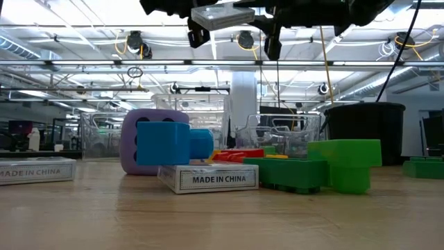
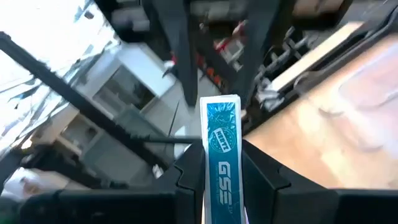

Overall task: Pick & Place Toys
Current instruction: Put the blue deck of cards into the left transparent bin

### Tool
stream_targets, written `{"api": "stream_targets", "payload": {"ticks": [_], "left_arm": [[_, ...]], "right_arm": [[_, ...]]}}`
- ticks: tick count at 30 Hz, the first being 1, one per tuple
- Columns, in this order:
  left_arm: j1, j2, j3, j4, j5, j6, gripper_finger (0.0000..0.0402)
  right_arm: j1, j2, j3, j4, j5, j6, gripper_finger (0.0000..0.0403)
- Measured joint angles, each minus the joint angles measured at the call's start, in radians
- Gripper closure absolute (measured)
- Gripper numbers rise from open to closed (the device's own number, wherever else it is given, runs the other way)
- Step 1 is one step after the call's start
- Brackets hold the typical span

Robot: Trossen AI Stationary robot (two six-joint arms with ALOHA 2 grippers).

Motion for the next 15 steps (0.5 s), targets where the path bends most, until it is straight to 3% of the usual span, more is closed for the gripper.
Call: {"api": "stream_targets", "payload": {"ticks": [8,12,15], "left_arm": [[0.017,-0.001,0.000,0.170,-0.020,-0.004,0.0138],[0.006,-0.020,0.004,0.184,-0.134,0.043,0.0121],[-0.019,-0.025,0.045,0.105,-0.252,0.121,0.0119]], "right_arm": [[-0.001,-0.003,0.002,-0.008,0.046,0.004,0.0341],[-0.023,-0.003,0.002,-0.006,0.073,0.057,0.0341],[-0.044,-0.003,0.002,-0.008,0.103,0.099,0.0341]]}}
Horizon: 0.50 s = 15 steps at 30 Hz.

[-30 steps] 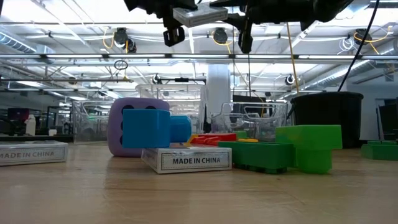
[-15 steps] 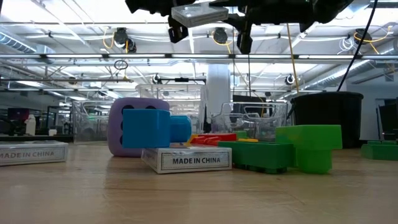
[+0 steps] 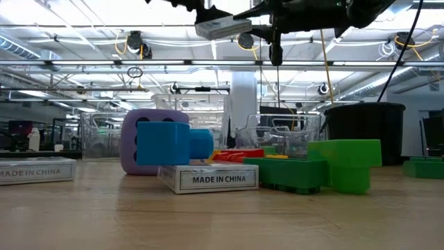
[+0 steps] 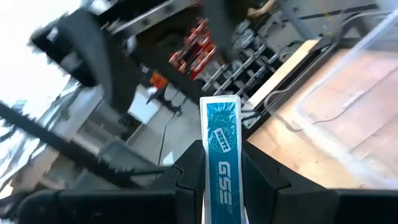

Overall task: Pick & Place Toys
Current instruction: Put the blue deck of cards into the left transparent bin

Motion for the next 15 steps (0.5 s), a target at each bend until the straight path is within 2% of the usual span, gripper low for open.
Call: {"api": "stream_targets", "payload": {"ticks": [4,8,15], "left_arm": [[-0.056,0.000,0.105,-0.190,-0.222,0.121,0.0119],[-0.130,0.002,0.160,-0.291,-0.452,0.218,0.0119],[-0.212,0.012,0.166,-0.303,-0.683,0.284,0.0119]], "right_arm": [[-0.034,0.000,0.000,0.000,0.047,0.043,0.0341],[-0.066,0.000,0.000,0.001,0.052,0.069,0.0341],[-0.080,-0.001,0.000,0.008,0.047,0.076,0.0341]]}}
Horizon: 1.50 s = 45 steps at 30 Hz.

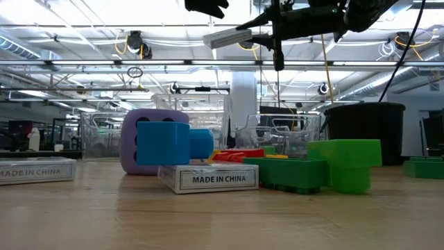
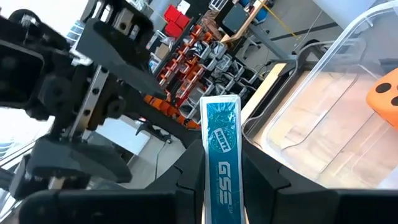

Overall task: Pick & Place Toys
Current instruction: Put the blue deck of cards into the left transparent bin

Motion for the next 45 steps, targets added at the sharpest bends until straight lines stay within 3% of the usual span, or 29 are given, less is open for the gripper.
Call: {"api": "stream_targets", "payload": {"ticks": [4,18,25,28,35,37,40,45], "left_arm": [[-0.012,0.000,0.000,0.001,-0.092,0.011,0.0118],[-0.051,0.057,-0.002,0.002,-0.112,0.060,0.0119],[-0.102,0.055,0.021,0.031,-0.344,0.186,0.0126],[-0.101,0.053,0.044,0.022,-0.303,0.173,0.0167],[-0.092,0.053,0.045,0.021,-0.263,0.093,0.0358],[-0.088,0.053,0.044,0.020,-0.261,0.093,0.0390],[-0.081,0.052,0.045,0.020,-0.228,0.069,0.0373],[-0.065,0.052,0.044,0.019,-0.120,-0.018,0.0254]], "right_arm": [[0.000,0.000,0.000,0.000,-0.001,0.000,0.0341],[0.000,0.000,0.002,-0.002,0.002,-0.001,0.0341],[0.000,0.000,0.002,-0.008,0.002,-0.009,0.0341],[0.000,0.000,0.002,-0.008,0.003,-0.008,0.0341],[0.000,0.000,0.002,-0.008,0.002,-0.009,0.0341],[0.000,0.000,0.002,-0.009,0.002,-0.009,0.0341],[0.000,0.000,0.002,-0.008,0.002,-0.009,0.0341],[0.000,0.000,0.002,-0.008,0.000,-0.008,0.0341]]}}
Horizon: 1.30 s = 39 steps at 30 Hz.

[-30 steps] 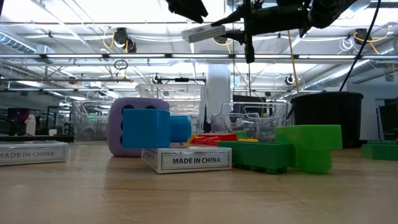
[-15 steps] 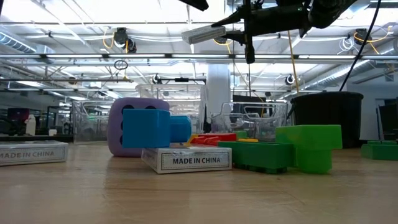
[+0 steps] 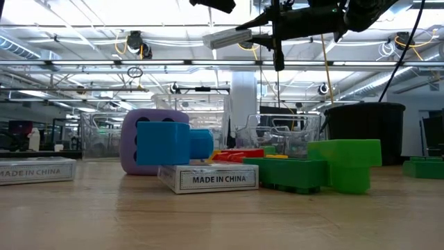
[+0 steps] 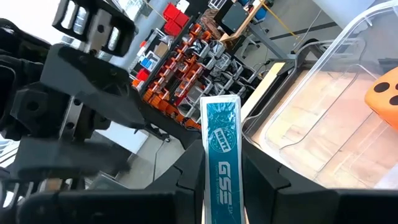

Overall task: Pick & Place Toys
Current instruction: Put the blue deck of cards into the left transparent bin

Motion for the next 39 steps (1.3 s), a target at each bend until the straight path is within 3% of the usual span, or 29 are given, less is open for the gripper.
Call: {"api": "stream_targets", "payload": {"ticks": [3,6,12,21,39], "left_arm": [[0.004,0.000,0.000,-0.002,0.007,-0.038,0.0172],[0.004,0.000,0.000,-0.019,-0.062,-0.036,0.0100],[-0.006,0.015,-0.001,-0.051,-0.158,-0.020,0.0009],[-0.023,0.034,-0.001,-0.043,-0.192,0.089,0.0040],[-0.006,0.057,-0.001,-0.048,-0.202,0.107,0.0054]], "right_arm": [[0.000,0.000,0.000,0.000,0.000,0.007,0.0341],[0.000,0.000,0.000,0.004,0.003,0.018,0.0341],[0.000,0.000,0.000,0.057,0.052,0.045,0.0341],[0.000,-0.001,0.000,0.086,0.051,0.053,0.0341],[0.002,0.000,-0.002,0.115,0.050,0.061,0.0341]]}}
